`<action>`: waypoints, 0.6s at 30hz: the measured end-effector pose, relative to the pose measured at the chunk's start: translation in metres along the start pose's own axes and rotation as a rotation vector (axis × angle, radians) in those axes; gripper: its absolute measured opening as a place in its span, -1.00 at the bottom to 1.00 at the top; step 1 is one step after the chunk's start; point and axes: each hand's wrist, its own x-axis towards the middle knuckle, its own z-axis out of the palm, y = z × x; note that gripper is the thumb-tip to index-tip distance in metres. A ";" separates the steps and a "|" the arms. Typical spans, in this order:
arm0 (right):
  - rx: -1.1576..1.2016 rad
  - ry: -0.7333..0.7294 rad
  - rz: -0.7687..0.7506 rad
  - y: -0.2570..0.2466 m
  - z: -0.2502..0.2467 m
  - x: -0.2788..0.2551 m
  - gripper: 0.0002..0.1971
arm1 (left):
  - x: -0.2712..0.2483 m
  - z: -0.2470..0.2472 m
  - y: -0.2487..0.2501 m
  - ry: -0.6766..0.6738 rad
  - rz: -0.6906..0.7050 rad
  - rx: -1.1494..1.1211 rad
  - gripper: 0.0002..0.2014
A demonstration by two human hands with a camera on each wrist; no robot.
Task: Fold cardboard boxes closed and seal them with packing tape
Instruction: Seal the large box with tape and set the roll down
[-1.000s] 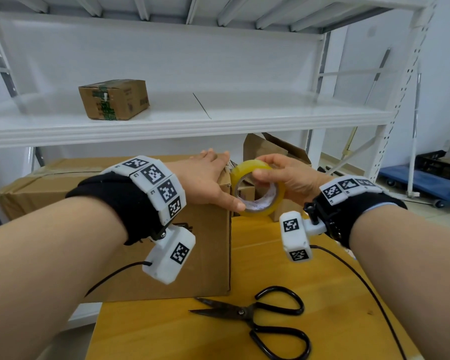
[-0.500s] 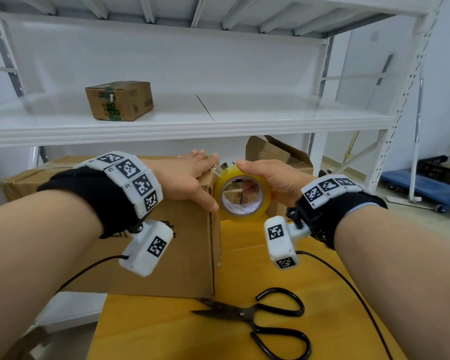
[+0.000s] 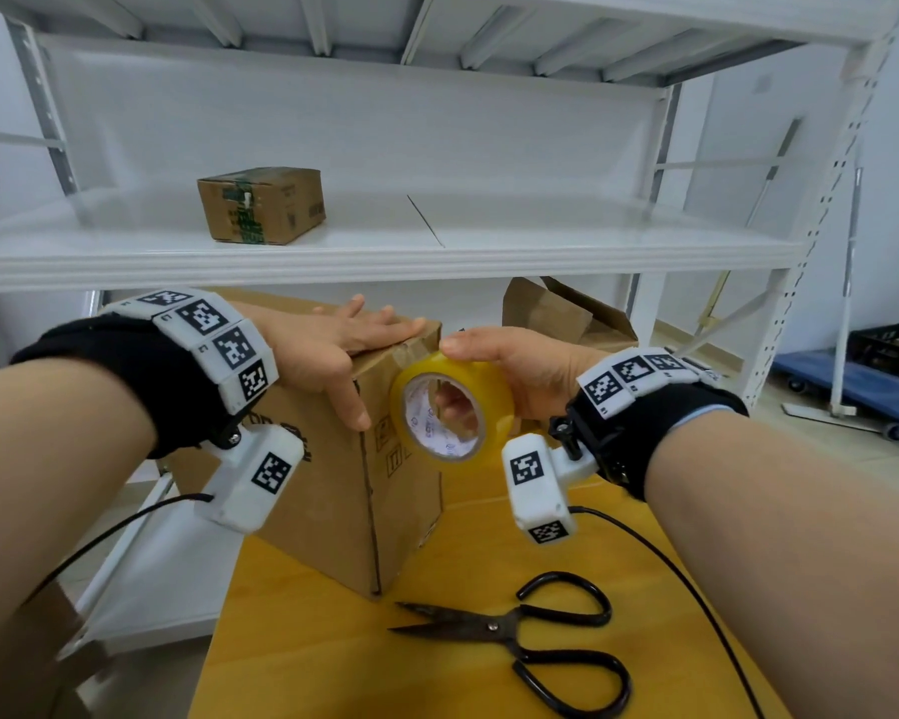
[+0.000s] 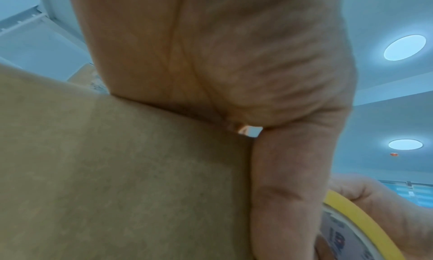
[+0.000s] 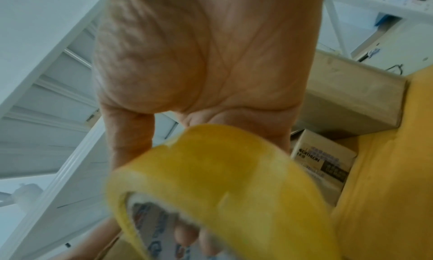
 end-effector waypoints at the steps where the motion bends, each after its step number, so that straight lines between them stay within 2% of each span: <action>1: 0.013 -0.014 -0.013 -0.001 0.002 0.001 -0.65 | -0.002 0.000 0.000 -0.002 -0.003 0.005 0.19; 8: 0.078 -0.028 0.009 -0.005 0.011 0.002 -0.57 | -0.009 -0.004 -0.003 -0.013 -0.009 -0.045 0.13; 12: 0.094 0.041 0.052 -0.008 0.014 0.002 -0.63 | -0.008 0.000 0.002 0.005 -0.031 -0.041 0.14; 16: 0.083 0.095 0.047 -0.006 0.015 0.007 -0.69 | -0.005 -0.001 0.008 0.006 -0.063 -0.157 0.16; 18: 0.085 0.099 0.046 -0.004 0.014 0.009 -0.68 | -0.002 -0.003 0.014 0.056 -0.066 -0.134 -0.02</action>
